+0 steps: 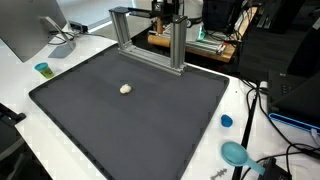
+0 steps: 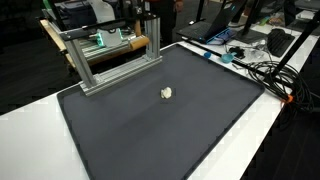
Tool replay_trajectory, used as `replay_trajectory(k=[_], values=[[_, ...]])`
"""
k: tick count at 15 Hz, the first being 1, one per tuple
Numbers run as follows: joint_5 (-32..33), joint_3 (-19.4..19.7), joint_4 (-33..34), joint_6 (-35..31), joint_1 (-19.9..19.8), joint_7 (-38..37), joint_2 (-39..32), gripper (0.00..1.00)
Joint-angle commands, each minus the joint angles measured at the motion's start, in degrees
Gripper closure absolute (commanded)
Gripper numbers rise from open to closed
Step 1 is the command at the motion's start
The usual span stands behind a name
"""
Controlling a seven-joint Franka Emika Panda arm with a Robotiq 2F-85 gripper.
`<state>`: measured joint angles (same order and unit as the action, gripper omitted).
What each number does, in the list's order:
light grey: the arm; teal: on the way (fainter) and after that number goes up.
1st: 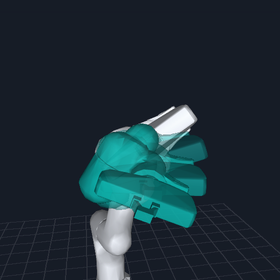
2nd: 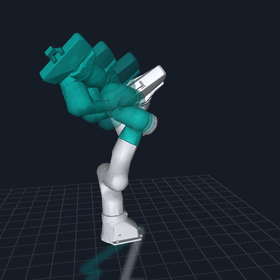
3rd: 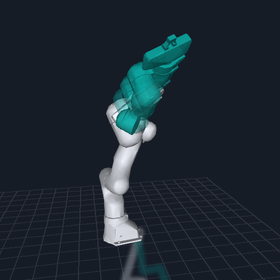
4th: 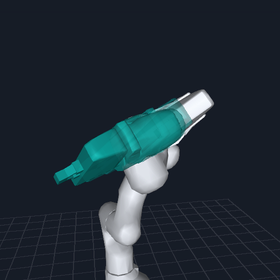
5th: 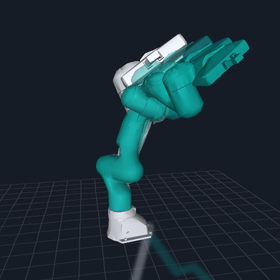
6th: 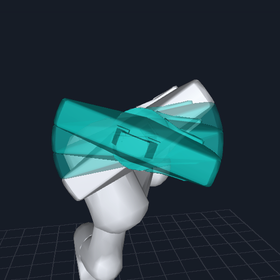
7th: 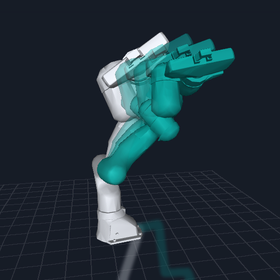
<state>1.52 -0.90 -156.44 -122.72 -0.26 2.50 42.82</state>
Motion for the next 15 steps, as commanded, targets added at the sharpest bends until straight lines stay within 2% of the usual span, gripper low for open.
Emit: replay_trajectory(k=[1,5,6,8,9,10,11,13,15], values=[[-0.6,-0.3,-0.8,-0.6,1.8,0.2,0.0,0.79],[-0.3,-0.8,0.0,0.6,1.8,-0.1,-0.1,0.79],[0.1,-1.1,0.0,1.0,1.7,-0.3,-0.2,0.35],[0.2,-1.5,-0.4,1.3,2.0,-0.3,-0.3,0.22],[0.2,-1.8,-0.6,1.2,2.2,-0.3,-0.3,0.52],[0.4,-2.2,-0.7,0.8,2.2,-0.6,-0.3,0.62],[0.6,-2.2,-0.6,0.8,2.2,-0.7,-0.3,0.62],[1.2,-2.2,-0.2,0.7,2.0,-1.1,-0.3,0.73],[1.1,-2.1,0.3,0.9,2.0,-1.6,-0.6,0.79]])
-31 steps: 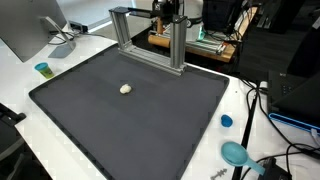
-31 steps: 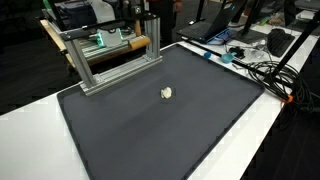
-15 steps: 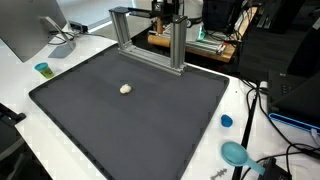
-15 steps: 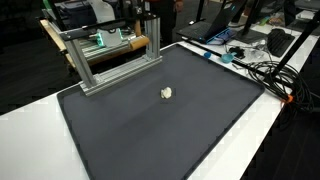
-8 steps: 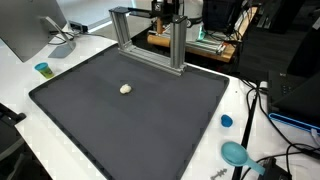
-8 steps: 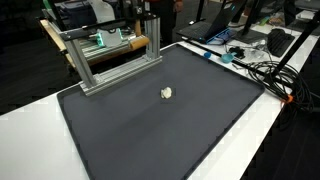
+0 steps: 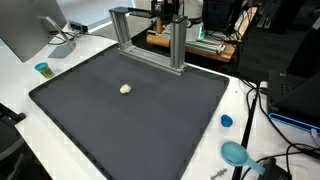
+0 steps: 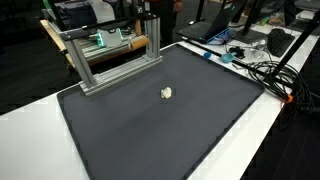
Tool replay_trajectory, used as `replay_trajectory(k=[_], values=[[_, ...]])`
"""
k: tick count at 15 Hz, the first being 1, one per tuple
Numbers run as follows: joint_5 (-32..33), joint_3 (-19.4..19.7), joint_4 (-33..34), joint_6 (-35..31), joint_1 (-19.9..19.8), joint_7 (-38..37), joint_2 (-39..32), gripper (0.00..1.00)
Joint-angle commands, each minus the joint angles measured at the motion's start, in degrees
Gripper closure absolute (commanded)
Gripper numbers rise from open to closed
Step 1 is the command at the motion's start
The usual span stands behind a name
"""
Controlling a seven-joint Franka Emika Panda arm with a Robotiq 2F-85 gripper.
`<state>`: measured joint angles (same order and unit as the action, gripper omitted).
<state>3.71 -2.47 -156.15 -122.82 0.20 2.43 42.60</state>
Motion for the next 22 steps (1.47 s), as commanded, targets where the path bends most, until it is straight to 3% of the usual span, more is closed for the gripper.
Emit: replay_trajectory(k=[1,6,10,12,14,15,18,22], values=[[-1.4,-0.4,0.1,0.8,1.7,-1.6,-0.5,0.79],[-2.8,0.3,3.9,-4.5,0.8,-4.3,-3.7,0.79],[-2.4,0.3,12.0,-9.0,-0.9,-7.0,-12.8,0.79],[-1.6,-0.1,17.0,-8.8,-1.6,-8.1,-18.2,0.79],[-5.0,1.6,21.8,-2.9,1.5,-3.5,-21.8,0.79],[-2.2,0.5,15.5,-7.3,-0.5,-6.1,-16.9,0.54],[-3.4,0.6,20.1,-4.8,0.7,-5.1,-21.8,0.54],[-3.5,0.7,20.7,-4.4,0.8,-5.0,-22.3,0.54]])
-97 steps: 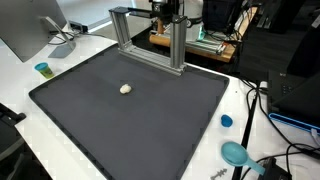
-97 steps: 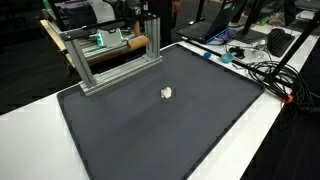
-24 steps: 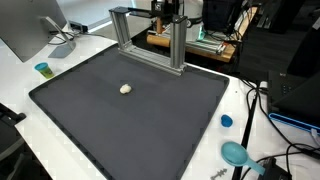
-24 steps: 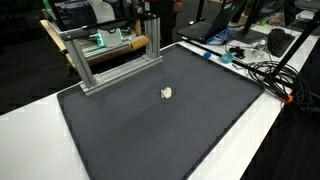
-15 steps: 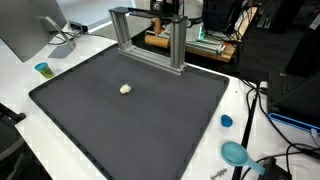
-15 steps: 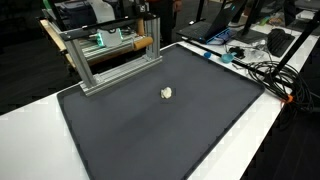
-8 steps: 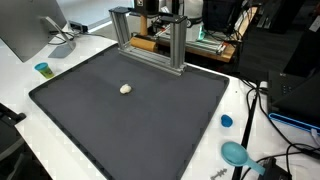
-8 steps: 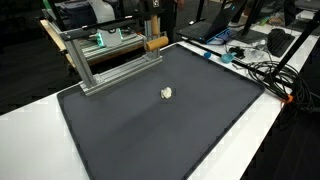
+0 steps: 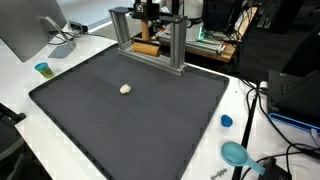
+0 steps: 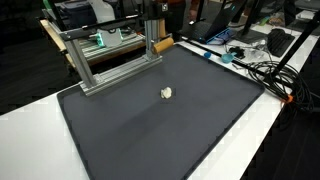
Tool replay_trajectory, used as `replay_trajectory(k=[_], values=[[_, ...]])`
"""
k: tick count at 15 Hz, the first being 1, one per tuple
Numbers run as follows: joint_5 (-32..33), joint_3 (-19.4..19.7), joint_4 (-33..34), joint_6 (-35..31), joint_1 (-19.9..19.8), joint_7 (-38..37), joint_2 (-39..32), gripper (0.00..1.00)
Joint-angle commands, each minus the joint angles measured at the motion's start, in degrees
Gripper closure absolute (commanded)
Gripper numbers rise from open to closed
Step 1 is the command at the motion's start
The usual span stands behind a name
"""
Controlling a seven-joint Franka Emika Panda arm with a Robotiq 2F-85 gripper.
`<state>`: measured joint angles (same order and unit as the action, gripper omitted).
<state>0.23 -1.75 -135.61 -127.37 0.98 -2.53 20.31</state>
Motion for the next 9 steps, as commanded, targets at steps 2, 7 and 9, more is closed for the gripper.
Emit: replay_trajectory(k=[2,7,9], values=[[0.0,0.0,0.1,0.2,0.0,0.0,0.0,0.54],[0.3,-0.1,0.1,-1.3,0.0,-0.1,-0.3,0.79],[1.1,0.0,0.6,-5.8,-0.3,0.5,-2.2,0.79]])
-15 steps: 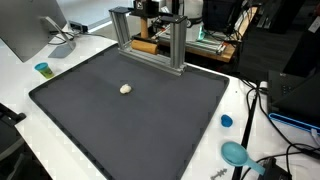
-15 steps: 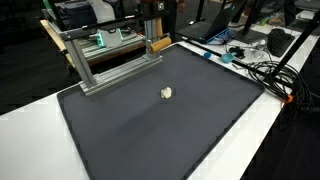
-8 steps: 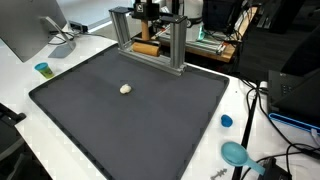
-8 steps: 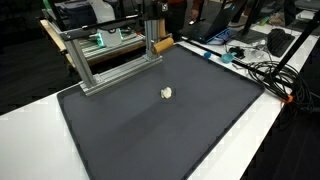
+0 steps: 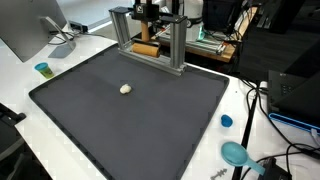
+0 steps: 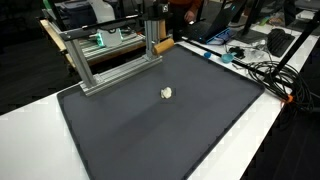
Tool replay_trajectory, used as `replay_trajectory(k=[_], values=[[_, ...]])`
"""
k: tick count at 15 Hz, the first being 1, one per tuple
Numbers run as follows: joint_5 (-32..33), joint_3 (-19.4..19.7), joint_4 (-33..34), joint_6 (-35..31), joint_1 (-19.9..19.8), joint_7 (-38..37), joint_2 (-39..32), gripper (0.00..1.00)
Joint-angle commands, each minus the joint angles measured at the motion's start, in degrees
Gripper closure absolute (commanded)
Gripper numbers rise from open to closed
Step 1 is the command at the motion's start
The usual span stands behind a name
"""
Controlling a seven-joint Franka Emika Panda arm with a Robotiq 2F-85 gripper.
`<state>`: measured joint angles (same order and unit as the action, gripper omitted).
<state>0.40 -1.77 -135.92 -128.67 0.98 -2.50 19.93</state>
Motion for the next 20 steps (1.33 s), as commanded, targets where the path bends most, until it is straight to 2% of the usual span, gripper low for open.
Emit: replay_trajectory(k=[1,4,7,10,14,16,17,18,19,20], values=[[1.3,0.1,1.5,-7.4,-0.5,0.4,-3.4,0.79],[2.0,0.2,3.2,-14.6,-1.0,0.2,-8.7,0.79],[2.2,1.0,5.3,-17.9,-1.6,1.2,-14.2,0.79],[3.5,2.3,6.7,-18.2,-2.7,2.4,-17.3,0.79],[1.8,3.4,6.6,-17.6,-3.1,5.9,-19.2,0.79],[2.0,3.3,5.7,-17.7,-3.0,4.5,-19.1,0.79],[2.0,3.4,5.7,-17.7,-3.0,4.5,-19.4,0.54],[2.0,3.4,5.7,-17.7,-3.0,4.5,-19.7,0.54],[2.0,3.4,5.7,-17.7,-3.0,4.5,-19.7,0.79],[2.7,3.3,5.5,-18.5,-2.9,4.3,-20.1,0.79]])
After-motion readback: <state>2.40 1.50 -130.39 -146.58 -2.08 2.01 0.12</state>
